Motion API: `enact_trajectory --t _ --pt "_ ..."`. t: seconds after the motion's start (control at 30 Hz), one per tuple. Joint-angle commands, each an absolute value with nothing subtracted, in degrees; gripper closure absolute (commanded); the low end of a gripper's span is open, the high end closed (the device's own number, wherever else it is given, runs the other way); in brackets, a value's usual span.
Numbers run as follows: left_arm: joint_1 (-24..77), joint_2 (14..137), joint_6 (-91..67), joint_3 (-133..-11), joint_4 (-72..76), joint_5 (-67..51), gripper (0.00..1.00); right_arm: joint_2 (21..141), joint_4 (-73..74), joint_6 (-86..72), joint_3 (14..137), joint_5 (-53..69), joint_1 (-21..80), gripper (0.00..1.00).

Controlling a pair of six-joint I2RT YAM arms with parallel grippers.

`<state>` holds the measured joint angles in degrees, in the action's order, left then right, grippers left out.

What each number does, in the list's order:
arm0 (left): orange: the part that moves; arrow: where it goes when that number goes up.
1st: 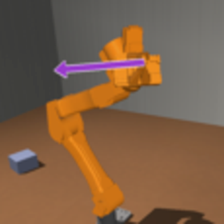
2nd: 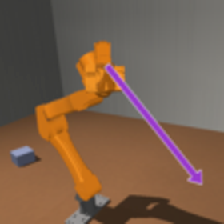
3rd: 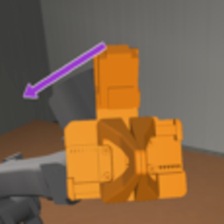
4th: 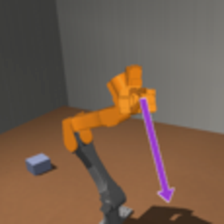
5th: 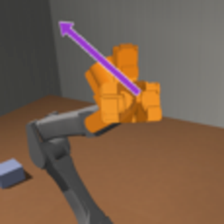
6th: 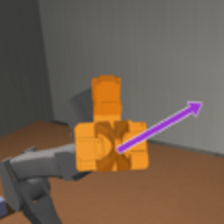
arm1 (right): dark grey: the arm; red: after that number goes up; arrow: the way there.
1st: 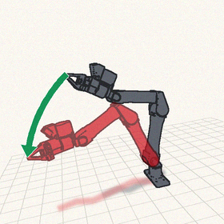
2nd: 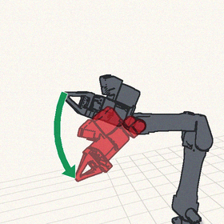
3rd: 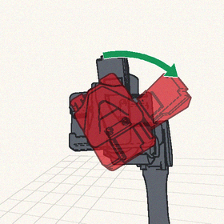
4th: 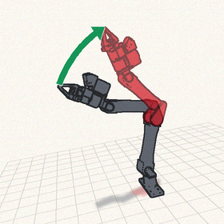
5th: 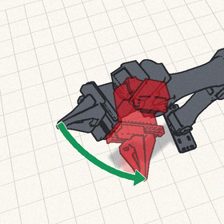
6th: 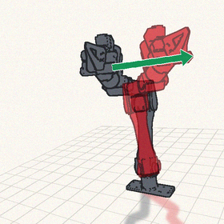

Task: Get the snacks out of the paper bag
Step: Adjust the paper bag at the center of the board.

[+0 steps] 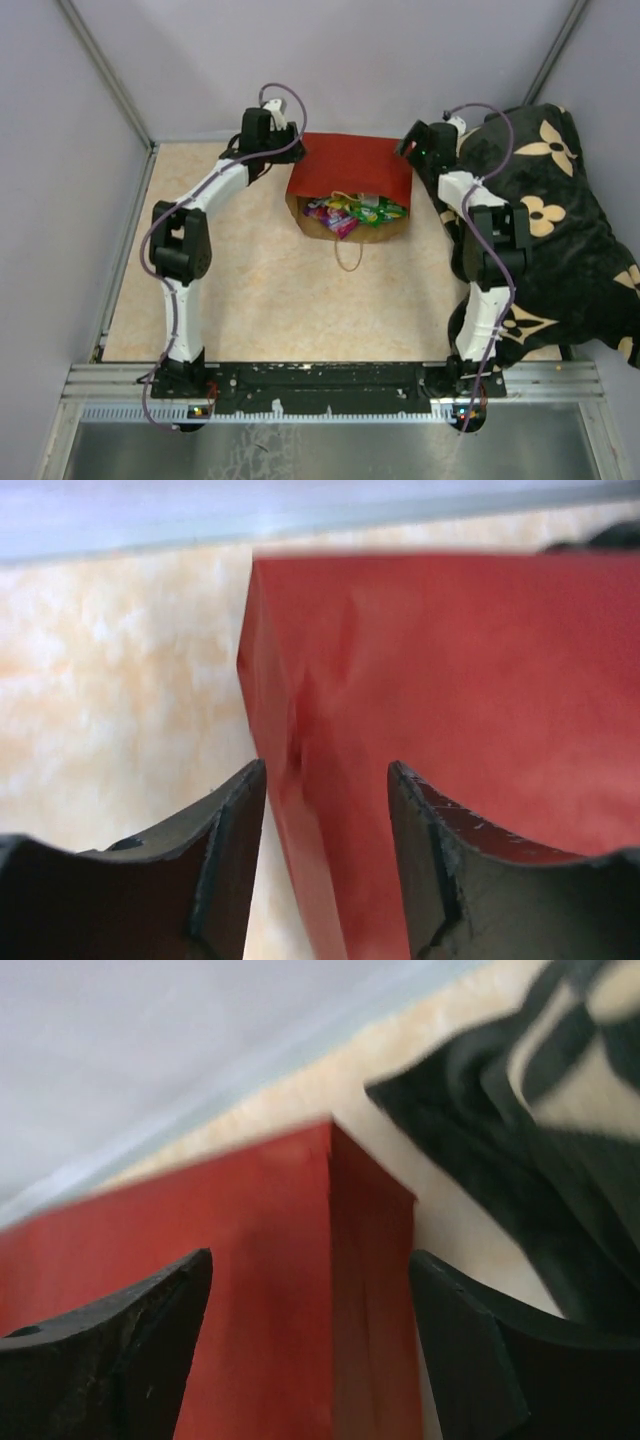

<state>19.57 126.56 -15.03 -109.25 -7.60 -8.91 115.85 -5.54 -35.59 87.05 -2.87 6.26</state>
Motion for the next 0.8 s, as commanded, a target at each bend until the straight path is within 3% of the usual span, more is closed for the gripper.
enact_trajectory --t 0.0,0.1,0.2,0.57,0.77 --pt "20.33 112.26 -10.16 -93.86 -4.63 -8.37 0.36 100.27 -12.15 -35.01 75.55 -1.61 6.71 0.15" --pt "20.65 105.45 -9.65 -82.46 -1.39 -6.79 0.34 90.3 -12.99 -34.44 67.04 -2.5 7.25 0.08" --pt "20.65 101.42 -11.26 -74.66 3.1 -7.72 0.34 85.2 -13.95 -33.18 60.41 -4.26 8.23 0.09" --pt "21.38 102.32 -14.91 -67.75 6.17 -7.6 0.37 88.3 -19.76 -32.48 50.99 -3.59 8.61 0.37" --pt "22.0 100.99 -14.49 -61.01 8.33 -2.99 0.37 86.14 -22.67 -33.07 45.37 -4.75 8.59 0.45"
